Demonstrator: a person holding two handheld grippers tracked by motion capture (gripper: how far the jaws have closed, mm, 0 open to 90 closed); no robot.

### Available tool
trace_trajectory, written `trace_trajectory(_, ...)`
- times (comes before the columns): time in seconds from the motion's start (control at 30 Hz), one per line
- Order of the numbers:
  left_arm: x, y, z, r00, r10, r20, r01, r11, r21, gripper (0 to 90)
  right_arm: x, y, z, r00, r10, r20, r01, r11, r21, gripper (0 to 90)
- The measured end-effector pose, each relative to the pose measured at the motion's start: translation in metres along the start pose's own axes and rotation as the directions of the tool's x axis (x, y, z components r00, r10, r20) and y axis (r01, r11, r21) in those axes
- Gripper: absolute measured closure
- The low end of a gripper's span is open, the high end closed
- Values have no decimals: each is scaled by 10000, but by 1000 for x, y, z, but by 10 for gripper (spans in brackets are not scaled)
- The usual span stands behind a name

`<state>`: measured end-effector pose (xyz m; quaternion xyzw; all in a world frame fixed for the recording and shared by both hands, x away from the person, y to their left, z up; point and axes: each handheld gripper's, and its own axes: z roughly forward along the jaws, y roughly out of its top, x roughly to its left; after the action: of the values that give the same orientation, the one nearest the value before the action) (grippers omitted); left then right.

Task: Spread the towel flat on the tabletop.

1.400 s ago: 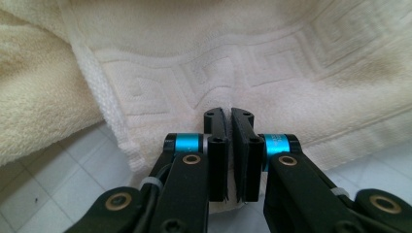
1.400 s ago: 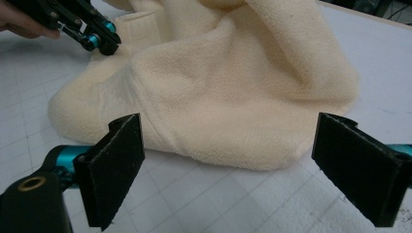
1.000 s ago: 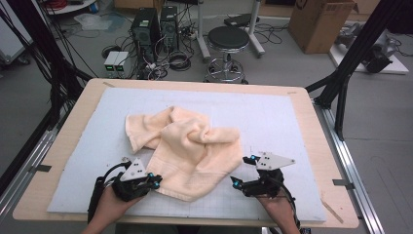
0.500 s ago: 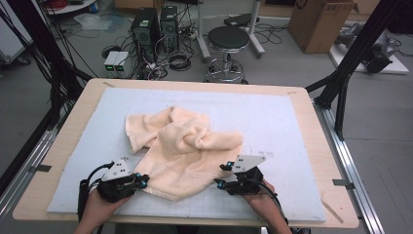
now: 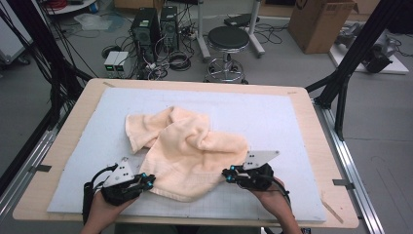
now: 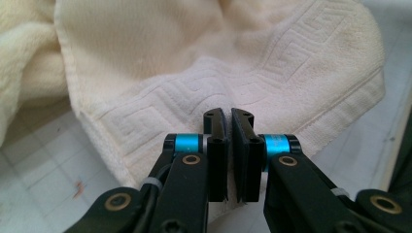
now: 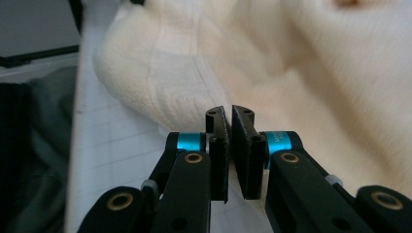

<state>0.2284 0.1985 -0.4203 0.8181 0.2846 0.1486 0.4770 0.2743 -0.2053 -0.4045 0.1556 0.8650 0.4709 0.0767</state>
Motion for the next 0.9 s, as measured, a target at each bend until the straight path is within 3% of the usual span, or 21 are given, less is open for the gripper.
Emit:
trace_trajectory(0.13,-7,7,1,9995,-78,322,92,9989,-450,850,-1,17,-22,10000,-23,-34,23,10000,-94,855)
trace_trajectory(0.23,-6,9,5,9999,-28,128,34,9989,-465,850,-11,29,-22,9996,-54,264,54,10000,8,855)
trace_trajectory(0.33,2,10,9,9994,-162,-295,146,9985,-522,850,-25,33,-5,9984,227,527,-241,9994,265,855)
trace_trajectory(0.4,8,10,14,9977,-215,-650,185,9988,-458,850,-39,34,16,9970,467,622,-501,9973,541,855)
trace_trajectory(0.53,16,6,25,9971,-19,-759,41,9996,294,849,-60,26,52,9943,979,411,-1025,9862,1300,853)
trace_trajectory(0.63,16,3,29,9978,26,-663,15,9981,621,847,-68,17,66,9886,1498,131,-1501,9770,1516,813)
trace_trajectory(0.73,16,2,31,9987,70,-501,-31,9969,788,847,-67,19,61,9890,1467,206,-1482,9800,1330,750)
trace_trajectory(0.9,15,2,30,9989,1,-470,33,9974,725,847,-57,25,33,9909,1341,144,-1346,9899,448,666)
